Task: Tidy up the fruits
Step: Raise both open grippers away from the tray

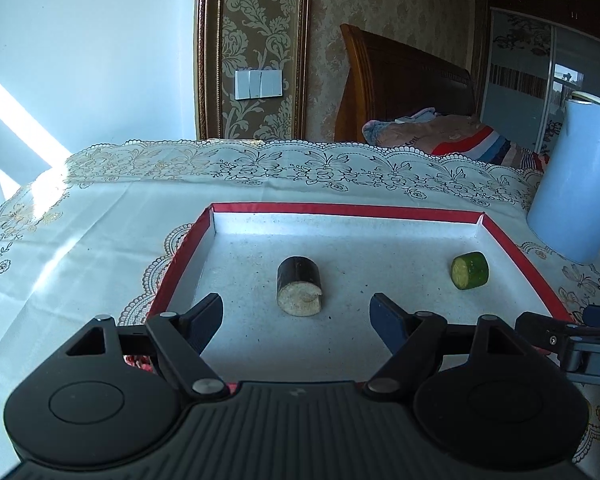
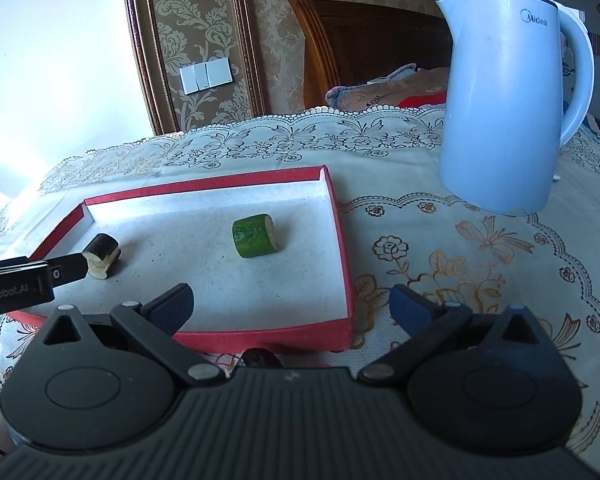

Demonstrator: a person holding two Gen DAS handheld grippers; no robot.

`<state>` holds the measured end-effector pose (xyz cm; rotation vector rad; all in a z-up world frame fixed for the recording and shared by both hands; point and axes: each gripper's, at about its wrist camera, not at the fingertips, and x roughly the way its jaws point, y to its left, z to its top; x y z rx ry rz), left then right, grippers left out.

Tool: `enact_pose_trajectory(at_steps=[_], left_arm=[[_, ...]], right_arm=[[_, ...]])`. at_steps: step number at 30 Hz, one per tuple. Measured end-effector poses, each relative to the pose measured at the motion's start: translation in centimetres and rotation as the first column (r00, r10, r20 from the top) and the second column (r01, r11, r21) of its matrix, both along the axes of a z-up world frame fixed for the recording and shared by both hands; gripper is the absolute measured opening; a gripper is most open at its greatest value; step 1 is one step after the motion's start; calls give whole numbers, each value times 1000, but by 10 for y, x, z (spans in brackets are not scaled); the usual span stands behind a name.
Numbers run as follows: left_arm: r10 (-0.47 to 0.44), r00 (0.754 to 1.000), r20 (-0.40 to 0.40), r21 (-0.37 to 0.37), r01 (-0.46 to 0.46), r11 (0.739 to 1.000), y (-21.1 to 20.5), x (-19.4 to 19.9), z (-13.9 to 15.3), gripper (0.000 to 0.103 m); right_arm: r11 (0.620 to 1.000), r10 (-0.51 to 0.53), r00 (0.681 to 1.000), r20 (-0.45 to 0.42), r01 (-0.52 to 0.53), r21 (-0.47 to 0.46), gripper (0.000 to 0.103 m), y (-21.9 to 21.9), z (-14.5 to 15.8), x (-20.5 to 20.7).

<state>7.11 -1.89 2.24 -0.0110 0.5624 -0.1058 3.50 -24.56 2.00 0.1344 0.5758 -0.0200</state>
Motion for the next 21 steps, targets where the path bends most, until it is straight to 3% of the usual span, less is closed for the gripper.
enact_pose_trajectory(at_steps=[6, 11, 21], left_arm=[[-4, 1000, 0, -24, 4, 1000, 10, -21, -7, 81], [-14, 999, 33, 1, 14, 1000, 12, -38, -9, 81], [-70, 997, 21, -63, 71, 995, 28, -63, -14, 81]], right_arm=[[1000, -10, 1000, -11, 10, -3, 103, -1, -7, -8], [1000, -18, 1000, -16, 17, -10, 103, -2, -11, -15], [999, -30, 1000, -4, 30, -15, 103, -7, -15, -31]])
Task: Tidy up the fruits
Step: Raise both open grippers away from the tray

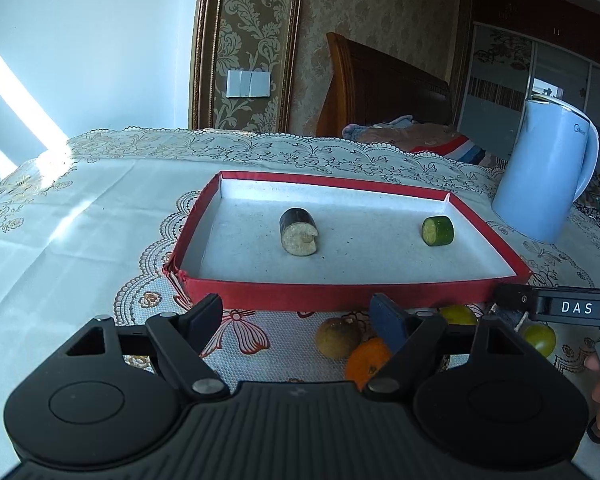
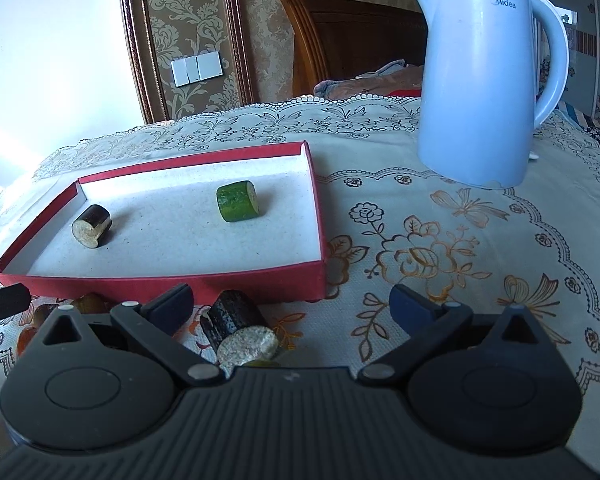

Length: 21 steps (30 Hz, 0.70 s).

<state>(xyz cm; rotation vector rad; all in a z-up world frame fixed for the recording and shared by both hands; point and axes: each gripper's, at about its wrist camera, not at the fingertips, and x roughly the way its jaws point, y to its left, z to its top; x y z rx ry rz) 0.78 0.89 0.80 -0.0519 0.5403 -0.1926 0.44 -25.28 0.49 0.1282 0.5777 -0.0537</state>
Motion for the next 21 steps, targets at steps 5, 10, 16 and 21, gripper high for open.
enact_pose_trajectory(at_steps=[5, 10, 16, 21], left_arm=[[-56, 998, 21, 25, 56, 998, -6, -12, -2, 81], [-122, 990, 65, 63, 118, 991, -16, -25, -1, 81], [-209, 976, 66, 121, 200, 972, -32, -32, -5, 81], [-178, 984, -18, 191, 178, 965, -40, -19, -16, 81]], right_arm=[[1000, -22, 1000, 7, 22, 15, 103, -6, 0, -5], [999, -28, 1000, -3, 28, 30, 103, -9, -1, -3], [1000, -17, 1000, -4, 17, 19, 103, -6, -1, -3], [1000, -17, 1000, -3, 17, 23, 103, -6, -1, -3]])
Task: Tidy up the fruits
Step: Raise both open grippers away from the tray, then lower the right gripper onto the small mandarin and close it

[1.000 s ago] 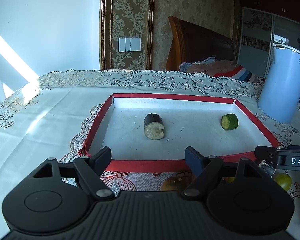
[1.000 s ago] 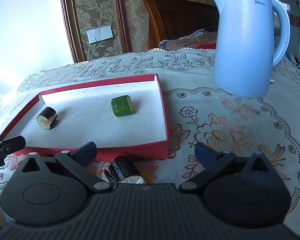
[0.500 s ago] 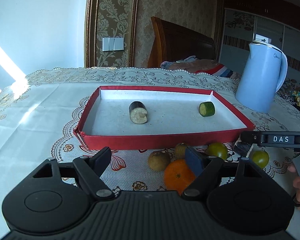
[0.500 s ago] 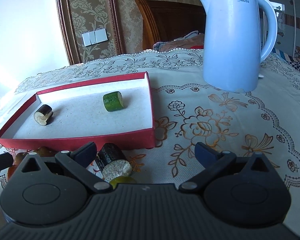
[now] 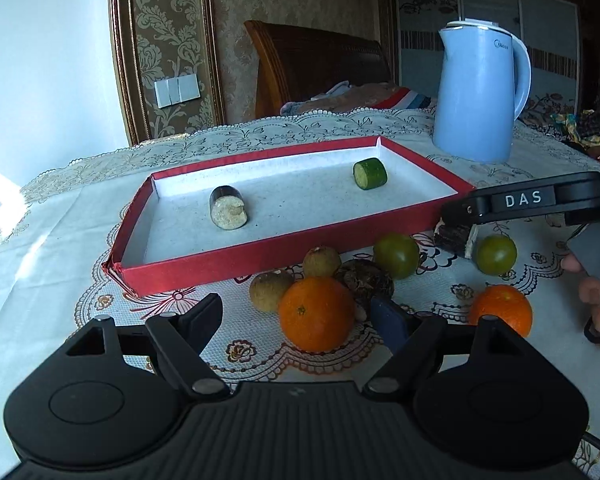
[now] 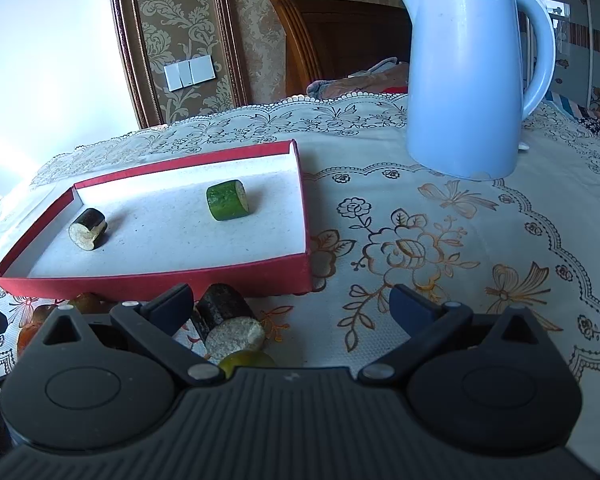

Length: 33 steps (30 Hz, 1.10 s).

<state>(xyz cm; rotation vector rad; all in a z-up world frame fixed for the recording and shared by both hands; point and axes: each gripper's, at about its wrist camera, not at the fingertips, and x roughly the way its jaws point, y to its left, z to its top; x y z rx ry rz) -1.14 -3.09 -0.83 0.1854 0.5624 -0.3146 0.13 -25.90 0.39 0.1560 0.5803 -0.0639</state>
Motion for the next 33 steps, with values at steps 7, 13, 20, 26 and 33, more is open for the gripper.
enact_pose_trajectory(at_steps=[7, 13, 20, 26, 33], left_arm=[[93, 994, -49, -82, -97, 992, 29, 13, 2, 83], [105, 994, -37, -125, -109, 986, 40, 9, 7, 82], [37, 999, -10, -29, -37, 999, 14, 4, 3, 82], [91, 992, -91, -42, -95, 995, 19, 19, -5, 82], [84, 994, -67, -28, -86, 996, 17, 16, -5, 75]], right_arm=[[1000, -1, 1000, 0, 1, 8, 103, -1, 0, 0], [1000, 3, 1000, 1, -3, 12, 103, -1, 0, 0], [1000, 8, 1000, -3, -8, 7, 103, 0, 0, 0], [1000, 15, 1000, 3, -15, 6, 103, -1, 2, -2], [998, 61, 998, 31, -61, 3, 103, -8, 7, -32]])
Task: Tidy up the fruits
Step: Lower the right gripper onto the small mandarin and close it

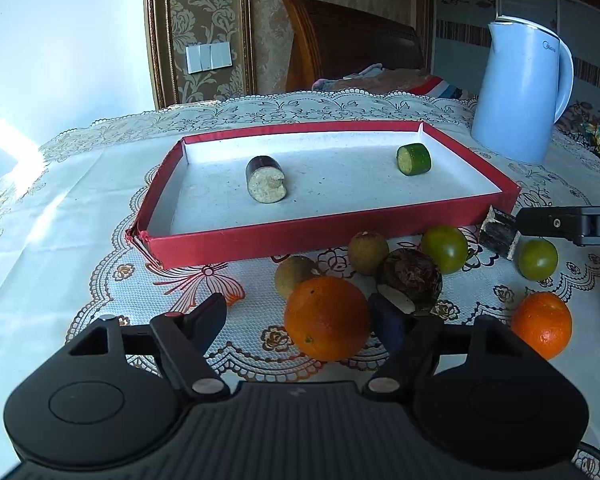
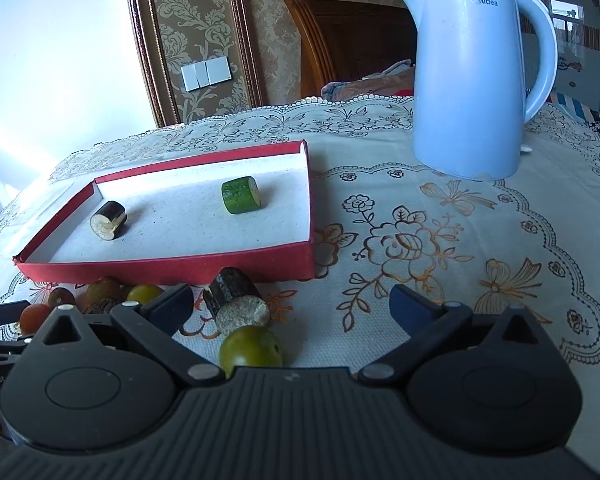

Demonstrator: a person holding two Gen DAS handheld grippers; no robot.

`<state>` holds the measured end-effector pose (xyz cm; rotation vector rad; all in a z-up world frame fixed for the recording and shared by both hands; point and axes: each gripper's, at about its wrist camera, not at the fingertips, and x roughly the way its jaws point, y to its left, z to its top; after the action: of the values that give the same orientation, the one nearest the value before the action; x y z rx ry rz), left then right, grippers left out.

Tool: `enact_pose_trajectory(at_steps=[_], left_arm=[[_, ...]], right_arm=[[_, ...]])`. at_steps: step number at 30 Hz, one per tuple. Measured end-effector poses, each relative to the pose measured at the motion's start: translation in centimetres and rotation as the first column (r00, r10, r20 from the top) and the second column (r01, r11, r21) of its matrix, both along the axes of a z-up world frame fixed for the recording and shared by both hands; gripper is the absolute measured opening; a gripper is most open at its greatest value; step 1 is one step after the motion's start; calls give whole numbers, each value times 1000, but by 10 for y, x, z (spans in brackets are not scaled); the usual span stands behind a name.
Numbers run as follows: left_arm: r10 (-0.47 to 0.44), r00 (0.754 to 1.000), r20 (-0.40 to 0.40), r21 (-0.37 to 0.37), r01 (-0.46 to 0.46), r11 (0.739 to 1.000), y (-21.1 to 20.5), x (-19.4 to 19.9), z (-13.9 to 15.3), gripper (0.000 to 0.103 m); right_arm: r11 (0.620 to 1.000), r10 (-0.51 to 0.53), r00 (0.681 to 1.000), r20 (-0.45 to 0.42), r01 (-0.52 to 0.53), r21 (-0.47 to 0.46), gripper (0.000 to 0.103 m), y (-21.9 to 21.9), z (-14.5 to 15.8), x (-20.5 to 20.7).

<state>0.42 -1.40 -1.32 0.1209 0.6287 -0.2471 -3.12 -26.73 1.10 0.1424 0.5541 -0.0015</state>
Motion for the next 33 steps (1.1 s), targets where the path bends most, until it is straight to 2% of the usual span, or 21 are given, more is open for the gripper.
enact_pose_trajectory(at_steps=[4, 9, 17, 20, 33], left_arm=[[-27, 1000, 5, 2, 27, 1000, -3, -3, 0, 59], [-33, 999, 12, 1, 33, 999, -3, -4, 1, 55], [-32, 999, -29, -57, 31, 998, 5, 1, 1, 55], [-31, 999, -32, -62, 29, 998, 6, 1, 1, 56], [-37, 999, -30, -43, 36, 998, 3, -1, 1, 56]], right_arm=[[999, 33, 999, -3, -33, 14, 103, -4, 0, -18], [990, 136, 991, -13, -136, -25, 103, 11, -3, -38], [956, 257, 966, -16, -257, -143, 103, 50, -4, -48], [942, 289, 957, -30, -290, -169, 97, 60, -7, -48], [939, 290, 956, -56, -295, -179, 88, 68, -11, -35]])
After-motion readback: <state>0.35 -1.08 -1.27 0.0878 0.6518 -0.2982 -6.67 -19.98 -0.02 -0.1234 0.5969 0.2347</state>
